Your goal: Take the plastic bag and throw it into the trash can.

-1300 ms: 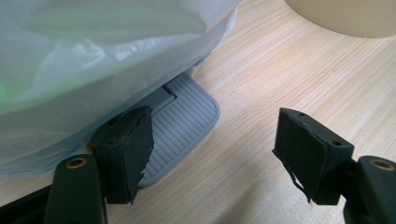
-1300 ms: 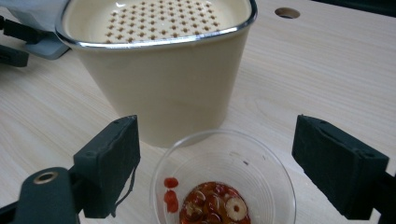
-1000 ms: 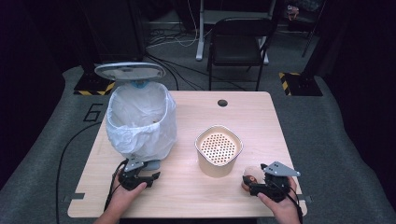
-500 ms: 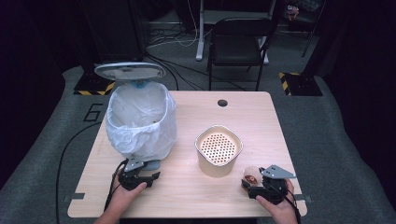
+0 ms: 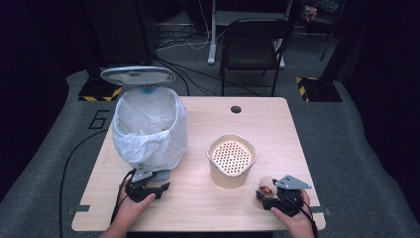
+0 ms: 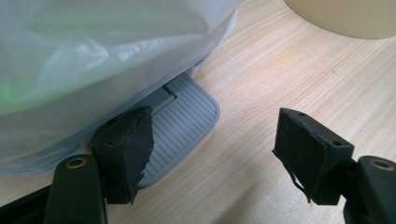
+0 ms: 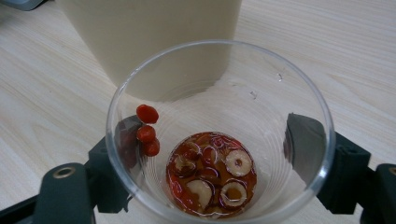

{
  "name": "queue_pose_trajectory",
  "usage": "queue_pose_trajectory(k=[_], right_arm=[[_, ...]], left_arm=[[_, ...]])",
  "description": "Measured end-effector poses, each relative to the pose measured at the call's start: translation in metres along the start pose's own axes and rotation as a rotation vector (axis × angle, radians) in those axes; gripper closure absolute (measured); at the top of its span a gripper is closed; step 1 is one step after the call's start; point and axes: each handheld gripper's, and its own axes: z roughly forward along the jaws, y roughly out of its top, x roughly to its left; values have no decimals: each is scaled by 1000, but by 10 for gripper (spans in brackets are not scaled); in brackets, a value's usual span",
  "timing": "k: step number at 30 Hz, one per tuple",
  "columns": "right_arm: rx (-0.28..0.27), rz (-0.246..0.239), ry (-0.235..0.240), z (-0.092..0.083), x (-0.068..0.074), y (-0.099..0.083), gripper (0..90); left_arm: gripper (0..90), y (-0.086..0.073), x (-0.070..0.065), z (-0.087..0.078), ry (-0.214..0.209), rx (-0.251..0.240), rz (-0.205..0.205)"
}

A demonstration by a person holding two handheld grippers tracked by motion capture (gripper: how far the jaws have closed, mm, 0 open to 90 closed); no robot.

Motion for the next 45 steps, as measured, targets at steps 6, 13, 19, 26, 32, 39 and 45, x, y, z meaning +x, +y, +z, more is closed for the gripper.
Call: queue_pose_trajectory(k=[6, 13, 19, 26, 32, 39, 45], right_arm=[[-12, -13, 3, 3, 1, 1, 271], [-15, -24, 9, 2, 0, 1, 338], [-14, -37, 10, 2, 0, 2, 382], [-10, -54, -4, 1, 1, 3, 405], [-21, -46, 3, -3, -3, 7, 422], [-21, -31, 13, -7, -8, 12, 428], [-21, -34, 15, -12, -13, 18, 427]], left_arm=[[280, 0, 0, 0, 0, -3, -4], [280, 0, 0, 0, -1, -3, -3], [280, 0, 0, 0, 0, 0, 0], [280, 0, 0, -1, -5, 9, 3], [280, 0, 0, 0, -4, 7, 2], [280, 0, 0, 0, -4, 7, 1], [280, 0, 0, 0, -1, -3, -1]])
